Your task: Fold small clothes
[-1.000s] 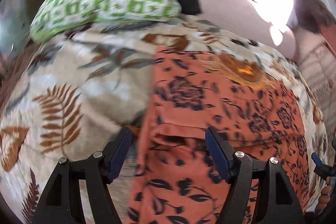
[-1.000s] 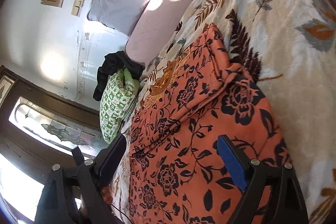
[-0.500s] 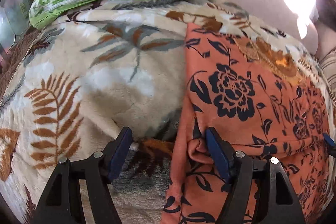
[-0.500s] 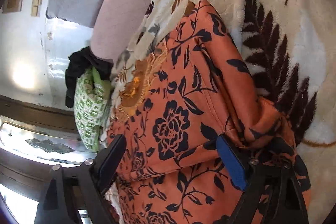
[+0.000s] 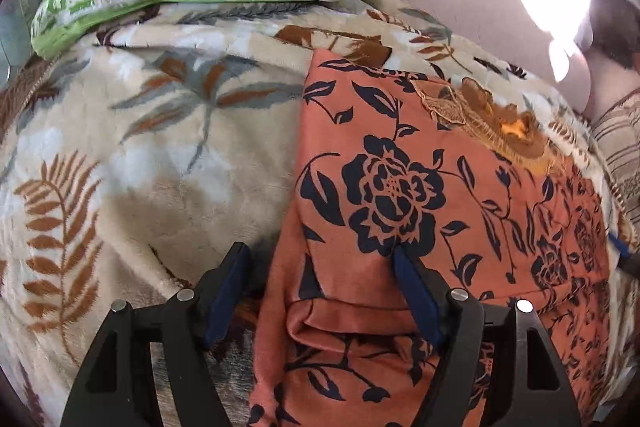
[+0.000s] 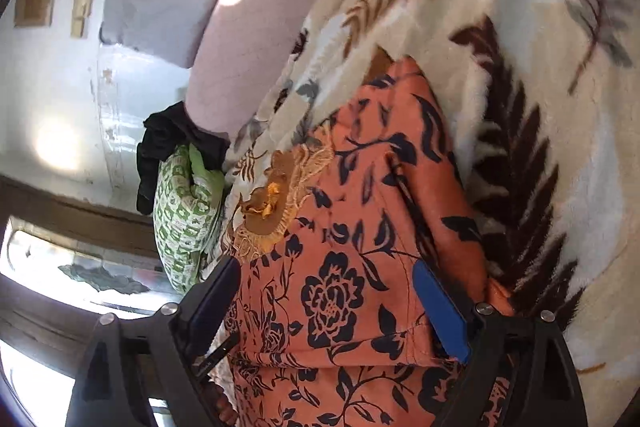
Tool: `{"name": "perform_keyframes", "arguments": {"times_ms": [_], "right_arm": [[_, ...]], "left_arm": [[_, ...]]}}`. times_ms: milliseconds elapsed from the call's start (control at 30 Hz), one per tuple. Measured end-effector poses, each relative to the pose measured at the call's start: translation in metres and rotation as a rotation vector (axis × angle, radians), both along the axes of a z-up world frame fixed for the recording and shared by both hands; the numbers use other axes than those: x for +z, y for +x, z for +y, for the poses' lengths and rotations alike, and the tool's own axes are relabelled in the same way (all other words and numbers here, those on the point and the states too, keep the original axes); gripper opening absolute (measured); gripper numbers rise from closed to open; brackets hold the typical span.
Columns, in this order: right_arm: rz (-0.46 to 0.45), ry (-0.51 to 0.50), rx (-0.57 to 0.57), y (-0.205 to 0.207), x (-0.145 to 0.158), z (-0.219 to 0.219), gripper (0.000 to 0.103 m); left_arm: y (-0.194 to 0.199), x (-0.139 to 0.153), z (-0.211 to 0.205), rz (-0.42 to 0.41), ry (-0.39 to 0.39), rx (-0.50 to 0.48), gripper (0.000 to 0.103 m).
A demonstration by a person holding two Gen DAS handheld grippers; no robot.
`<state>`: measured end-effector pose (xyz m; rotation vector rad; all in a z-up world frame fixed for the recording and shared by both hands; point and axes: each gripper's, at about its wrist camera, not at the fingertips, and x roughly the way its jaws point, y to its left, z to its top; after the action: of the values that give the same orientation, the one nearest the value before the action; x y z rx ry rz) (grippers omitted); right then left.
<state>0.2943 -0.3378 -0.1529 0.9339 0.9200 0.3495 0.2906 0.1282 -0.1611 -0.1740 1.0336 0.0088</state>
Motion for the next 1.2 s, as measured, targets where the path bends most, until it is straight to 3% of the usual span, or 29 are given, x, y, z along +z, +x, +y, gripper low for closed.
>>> {"name": "perform_keyframes", "arguments": {"times_ms": [100,167,200,233,300,433,633,767,867,1200], "right_arm": [[-0.039,0.027,0.044,0.023,0.006,0.007,0.090],[0.043,-0.062,0.045,0.041,-0.017,0.006,0.090],[0.084,-0.044,0.027,0.046,-0.031,0.003,0.089],[0.064,0.016,-0.015,0.042,-0.034,-0.003,0.089],[0.019,-0.007,-0.038,0.028,-0.014,-0.004,0.089],[-0.069,-0.072,-0.009,-0.025,0.033,0.002,0.090],[-0.179,-0.240,0.040,-0.153,0.081,0.022,0.090],[-0.242,-0.459,0.007,-0.235,0.092,0.045,0.090],[-0.260,-0.558,0.014,-0.274,0.092,0.070,0.090],[-0.255,-0.531,0.088,-0.322,0.077,0.111,0.090]], "left_arm": [[0.002,-0.004,-0.002,0.000,0.015,-0.008,0.078],[0.005,-0.003,0.000,0.004,0.003,-0.005,0.079],[0.004,-0.001,0.003,0.013,0.000,-0.002,0.079],[0.002,0.002,0.005,0.017,-0.002,0.001,0.079],[-0.009,0.010,0.011,0.002,0.002,0.013,0.079],[-0.052,0.039,0.026,-0.062,-0.007,0.017,0.079],[-0.141,0.069,0.045,-0.120,-0.005,0.079,0.079],[-0.188,0.086,0.032,-0.146,0.014,0.121,0.079],[-0.215,0.100,0.016,-0.188,0.013,0.115,0.079],[-0.263,0.123,-0.022,-0.230,0.023,0.062,0.079]]}}
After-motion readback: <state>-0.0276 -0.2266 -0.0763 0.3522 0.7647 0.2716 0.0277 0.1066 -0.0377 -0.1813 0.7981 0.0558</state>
